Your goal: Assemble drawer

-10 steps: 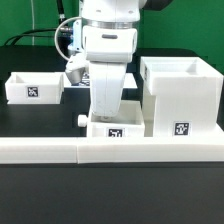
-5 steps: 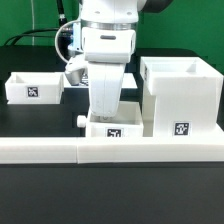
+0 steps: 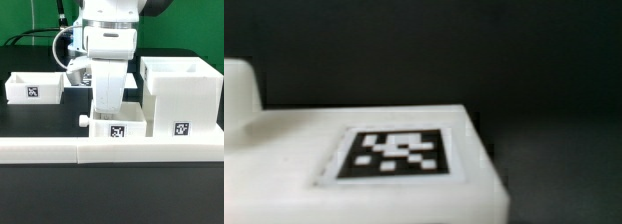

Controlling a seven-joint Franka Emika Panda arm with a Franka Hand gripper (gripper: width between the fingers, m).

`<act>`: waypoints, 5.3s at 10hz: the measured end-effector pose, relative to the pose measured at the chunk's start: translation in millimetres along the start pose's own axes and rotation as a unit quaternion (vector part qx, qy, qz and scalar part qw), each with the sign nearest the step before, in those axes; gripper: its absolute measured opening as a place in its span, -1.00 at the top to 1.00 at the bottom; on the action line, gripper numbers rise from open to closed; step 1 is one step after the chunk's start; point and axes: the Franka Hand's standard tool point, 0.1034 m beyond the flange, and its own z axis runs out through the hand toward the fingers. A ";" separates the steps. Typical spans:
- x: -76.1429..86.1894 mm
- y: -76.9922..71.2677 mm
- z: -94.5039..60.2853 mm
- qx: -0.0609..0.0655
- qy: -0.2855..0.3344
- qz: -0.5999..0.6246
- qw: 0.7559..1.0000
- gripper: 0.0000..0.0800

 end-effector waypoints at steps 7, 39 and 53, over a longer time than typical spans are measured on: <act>-1.7 1.5 -1.4 0.025 -0.013 -0.008 1.000 0.90; -7.7 3.3 -9.6 0.079 -0.023 -0.037 0.996 0.90; -3.4 0.2 -2.6 0.046 -0.016 0.013 0.999 0.90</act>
Offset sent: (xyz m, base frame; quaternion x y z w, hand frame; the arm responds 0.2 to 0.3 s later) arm 0.0039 0.0129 -0.0004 0.0407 -0.0335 -0.0555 0.9971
